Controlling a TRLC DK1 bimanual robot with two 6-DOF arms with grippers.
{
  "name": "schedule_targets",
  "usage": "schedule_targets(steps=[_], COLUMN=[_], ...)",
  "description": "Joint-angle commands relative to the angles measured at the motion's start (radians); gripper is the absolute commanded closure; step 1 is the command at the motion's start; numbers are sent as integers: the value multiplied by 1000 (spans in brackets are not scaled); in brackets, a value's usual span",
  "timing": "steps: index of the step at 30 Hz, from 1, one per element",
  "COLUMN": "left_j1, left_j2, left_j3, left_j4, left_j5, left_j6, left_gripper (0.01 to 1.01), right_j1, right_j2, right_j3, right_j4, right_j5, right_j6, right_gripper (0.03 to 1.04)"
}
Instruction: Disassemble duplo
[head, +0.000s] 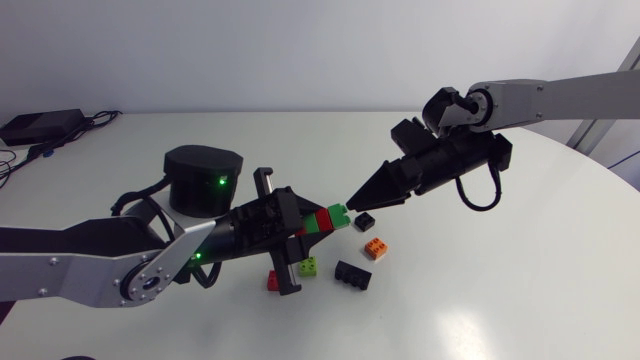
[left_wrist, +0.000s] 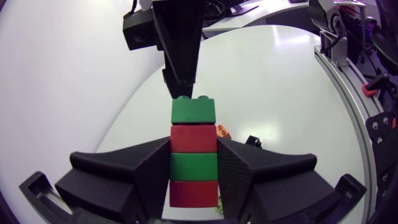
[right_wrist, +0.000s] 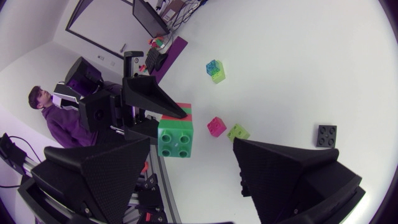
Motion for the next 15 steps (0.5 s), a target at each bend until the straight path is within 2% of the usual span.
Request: schedule_targets(steps=[1, 7, 10, 15], left_j1=[-8, -8, -9, -9], left_j2=[19, 29, 32, 32], left_j3=[36, 40, 44, 47], left_j4=[18, 21, 21, 21], left_j5=[-5, -5, -7, -7], left_j6=[-10, -10, -10, -8], left_gripper=[716, 716, 716, 716], right_j1=[19, 50, 55, 75], right_j2=[-11, -19, -28, -36], right_j3=[-17, -31, -35, -46], right_j4=[15, 26, 27, 29], right_j5=[-8, -5, -5, -2], right_j6=[27, 35, 36, 36], right_gripper=[131, 262, 452, 707])
